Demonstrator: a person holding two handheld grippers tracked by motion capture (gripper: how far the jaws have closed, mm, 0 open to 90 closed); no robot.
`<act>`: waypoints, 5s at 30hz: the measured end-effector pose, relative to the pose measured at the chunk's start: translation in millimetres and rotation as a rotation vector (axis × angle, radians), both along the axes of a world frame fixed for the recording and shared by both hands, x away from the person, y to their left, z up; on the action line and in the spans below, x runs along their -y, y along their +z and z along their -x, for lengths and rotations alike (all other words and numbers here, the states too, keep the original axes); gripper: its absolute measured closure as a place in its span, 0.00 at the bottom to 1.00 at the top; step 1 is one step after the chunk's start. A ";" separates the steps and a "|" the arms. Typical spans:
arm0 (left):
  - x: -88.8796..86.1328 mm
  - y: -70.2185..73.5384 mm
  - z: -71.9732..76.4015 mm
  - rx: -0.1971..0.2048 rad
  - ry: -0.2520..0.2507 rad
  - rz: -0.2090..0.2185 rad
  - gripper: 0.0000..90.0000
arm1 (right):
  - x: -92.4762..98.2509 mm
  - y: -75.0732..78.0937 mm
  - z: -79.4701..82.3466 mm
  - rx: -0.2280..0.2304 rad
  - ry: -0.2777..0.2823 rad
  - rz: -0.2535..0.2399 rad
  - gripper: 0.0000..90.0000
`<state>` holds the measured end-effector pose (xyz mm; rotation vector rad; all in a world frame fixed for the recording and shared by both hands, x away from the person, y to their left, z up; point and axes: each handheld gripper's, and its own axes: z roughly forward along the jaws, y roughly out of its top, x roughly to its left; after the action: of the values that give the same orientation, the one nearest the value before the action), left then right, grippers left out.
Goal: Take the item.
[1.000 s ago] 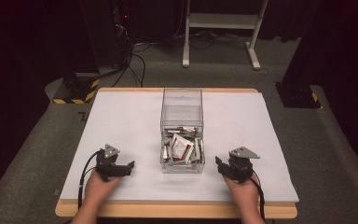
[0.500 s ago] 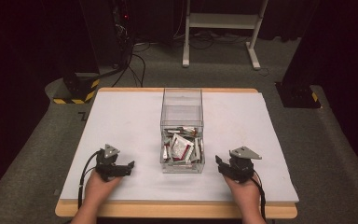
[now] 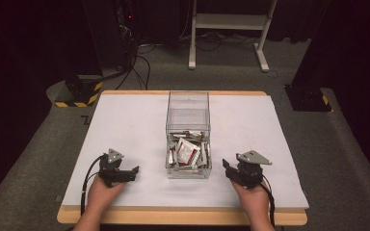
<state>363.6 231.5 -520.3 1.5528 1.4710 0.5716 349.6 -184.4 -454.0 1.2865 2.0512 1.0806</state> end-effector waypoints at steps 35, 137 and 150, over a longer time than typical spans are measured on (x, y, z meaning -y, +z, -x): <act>-0.4 0.1 0.4 0.000 -0.004 -0.006 0.08 | -21.7 30.1 11.6 0.084 0.076 -0.063 0.51; -1.0 0.2 0.8 -0.001 -0.009 -0.018 0.08 | -50.1 48.5 29.3 0.226 0.173 -0.182 1.00; -1.1 0.2 0.8 -0.001 -0.009 -0.019 0.08 | -38.0 63.2 33.4 0.291 0.140 -0.211 1.00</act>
<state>362.8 232.5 -520.1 1.5740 1.4621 0.5809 316.2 -146.5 -390.8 1.0191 1.8673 1.4863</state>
